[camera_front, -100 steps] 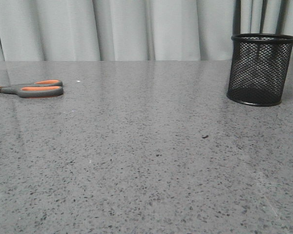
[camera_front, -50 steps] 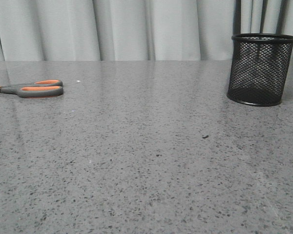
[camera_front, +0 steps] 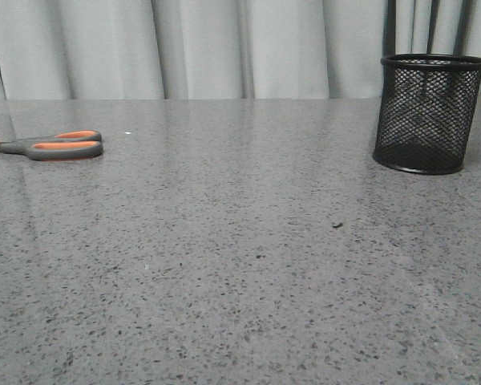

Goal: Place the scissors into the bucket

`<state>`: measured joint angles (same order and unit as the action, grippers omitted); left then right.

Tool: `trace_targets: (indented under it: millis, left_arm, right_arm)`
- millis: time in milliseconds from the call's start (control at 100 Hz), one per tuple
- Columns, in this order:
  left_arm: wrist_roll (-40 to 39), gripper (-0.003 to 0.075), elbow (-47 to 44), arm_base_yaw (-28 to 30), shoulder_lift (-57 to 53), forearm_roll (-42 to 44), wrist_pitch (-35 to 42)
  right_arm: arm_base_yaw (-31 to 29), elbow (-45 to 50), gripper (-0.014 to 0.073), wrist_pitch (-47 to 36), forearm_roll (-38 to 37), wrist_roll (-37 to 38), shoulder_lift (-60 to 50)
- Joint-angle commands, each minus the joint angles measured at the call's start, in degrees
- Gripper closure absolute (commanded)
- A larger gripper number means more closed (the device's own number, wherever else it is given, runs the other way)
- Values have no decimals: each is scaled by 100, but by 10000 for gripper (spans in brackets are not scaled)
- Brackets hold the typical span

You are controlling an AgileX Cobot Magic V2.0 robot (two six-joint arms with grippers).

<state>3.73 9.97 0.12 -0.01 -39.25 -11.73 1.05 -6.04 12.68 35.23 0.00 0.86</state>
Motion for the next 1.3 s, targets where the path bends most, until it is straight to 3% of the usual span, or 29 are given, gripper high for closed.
trace_targets:
  millis: [0,150,310,550,660,770,840,930,1120,1290]
  left_arm:
    - [28,741,936,14,405,636,-256]
    - [216,741,2376,14,1569,1800,-1731]
    - [680,741,3671,14,2941,1976,-3122]
    - [793,739,4426,14,4171,1848,-3873]
    - [1210,673,4500,14,4492,1559,-3912]
    - [1362,477,4539,14,4723,1318,-3890]
    - [1362,344,4571,14,4841,1293,-3879]
    - [1457,267,4571,14,4993,1293,-3769]
    - [2384,317,4969,14,5716,1293,-3899]
    - [3738,318,5891,14,6834,1293,-4437]
  right_arm:
    - [-21,-767,641,174,-324,-50,533]
    - [-21,-2011,641,1369,-1258,-60,1768]
    - [-21,-3284,643,2446,-1708,-151,3192]
    - [-21,-4143,629,2999,-1616,-660,4296]
    - [-21,-4380,480,3224,-1546,-754,4586]
    - [-21,-4524,184,3280,-1535,-770,4764]
    - [-21,-4561,76,3262,-1494,-804,4832]
    - [-21,-4582,72,3198,-1455,-880,4844]
    - [-21,-4582,79,3124,-1410,-987,4844]
    - [-21,-4582,79,3124,-1410,-1114,4844]
